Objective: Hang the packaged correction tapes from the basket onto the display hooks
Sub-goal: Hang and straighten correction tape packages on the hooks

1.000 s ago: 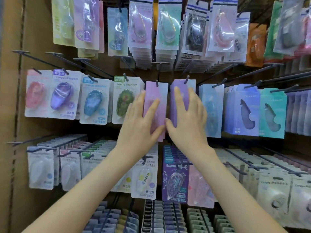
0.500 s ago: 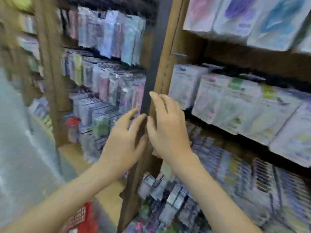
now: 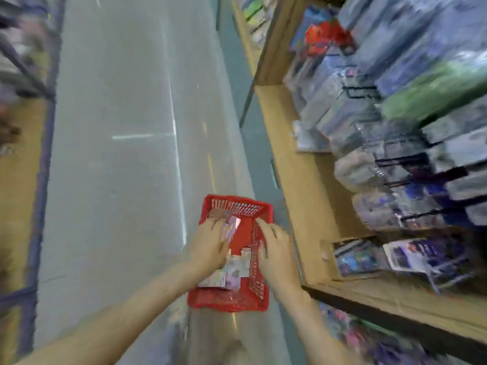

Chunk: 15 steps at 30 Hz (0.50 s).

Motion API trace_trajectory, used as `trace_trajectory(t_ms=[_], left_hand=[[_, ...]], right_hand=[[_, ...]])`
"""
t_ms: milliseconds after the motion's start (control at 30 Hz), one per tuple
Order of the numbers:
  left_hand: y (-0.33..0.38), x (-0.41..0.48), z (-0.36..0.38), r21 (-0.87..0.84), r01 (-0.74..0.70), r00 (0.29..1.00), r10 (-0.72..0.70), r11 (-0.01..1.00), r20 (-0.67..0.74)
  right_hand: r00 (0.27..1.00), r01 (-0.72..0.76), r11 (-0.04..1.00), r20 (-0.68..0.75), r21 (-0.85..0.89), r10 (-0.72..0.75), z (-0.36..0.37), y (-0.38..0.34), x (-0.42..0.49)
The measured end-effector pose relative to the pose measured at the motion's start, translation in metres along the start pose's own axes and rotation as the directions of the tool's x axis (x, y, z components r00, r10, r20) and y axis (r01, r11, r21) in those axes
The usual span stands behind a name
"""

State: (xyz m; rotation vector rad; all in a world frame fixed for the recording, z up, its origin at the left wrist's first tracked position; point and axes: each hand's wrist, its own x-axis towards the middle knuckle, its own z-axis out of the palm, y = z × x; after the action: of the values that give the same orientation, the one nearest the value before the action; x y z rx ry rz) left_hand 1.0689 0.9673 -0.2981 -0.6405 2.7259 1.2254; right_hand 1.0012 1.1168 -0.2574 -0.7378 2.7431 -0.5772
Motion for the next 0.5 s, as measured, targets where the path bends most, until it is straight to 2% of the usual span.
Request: trace_trajectory(t_ms=[100, 167, 233, 300, 400, 467, 500], left_hand=[[-0.103, 0.008, 0.088, 0.004, 0.299, 0.94, -0.295, 0.954, 0.171], [-0.156, 0.001, 0.148, 0.041, 0.373, 0.883, -0.368, 0.927, 0.29], [-0.183, -0.002, 0.196, 0.075, 0.374, 0.845, -0.373, 0.924, 0.384], [-0.213, 0.001, 0.239, 0.108, 0.342, 0.859, -0.357, 0.934, 0.366], [-0.261, 0.01, 0.31, 0.119, 0.379, 0.825, -0.393, 0.918, 0.406], [-0.289, 0.018, 0.354, 0.266, 0.348, 0.764, -0.436, 0.899, 0.475], [-0.3, 0.025, 0.371, 0.363, 0.281, 0.739, -0.442, 0.888, 0.509]], right_hand=[[0.96, -0.073, 0.996, 0.268, -0.051, 0.084, 0.11, 0.052, -0.011], [0.941, -0.037, 0.996, 0.333, -0.082, 0.063, 0.178, 0.087, -0.023], [0.909, 0.006, 0.997, 0.416, -0.078, 0.027, 0.238, 0.12, -0.034], [0.87, 0.054, 0.997, 0.493, -0.059, -0.017, 0.29, 0.152, -0.039], [0.827, 0.118, 0.991, 0.558, -0.065, -0.061, 0.359, 0.21, -0.037], [0.816, 0.133, 0.985, 0.576, -0.107, -0.047, 0.401, 0.247, -0.033], [0.812, 0.119, 0.984, 0.584, -0.129, -0.021, 0.42, 0.262, -0.029]])
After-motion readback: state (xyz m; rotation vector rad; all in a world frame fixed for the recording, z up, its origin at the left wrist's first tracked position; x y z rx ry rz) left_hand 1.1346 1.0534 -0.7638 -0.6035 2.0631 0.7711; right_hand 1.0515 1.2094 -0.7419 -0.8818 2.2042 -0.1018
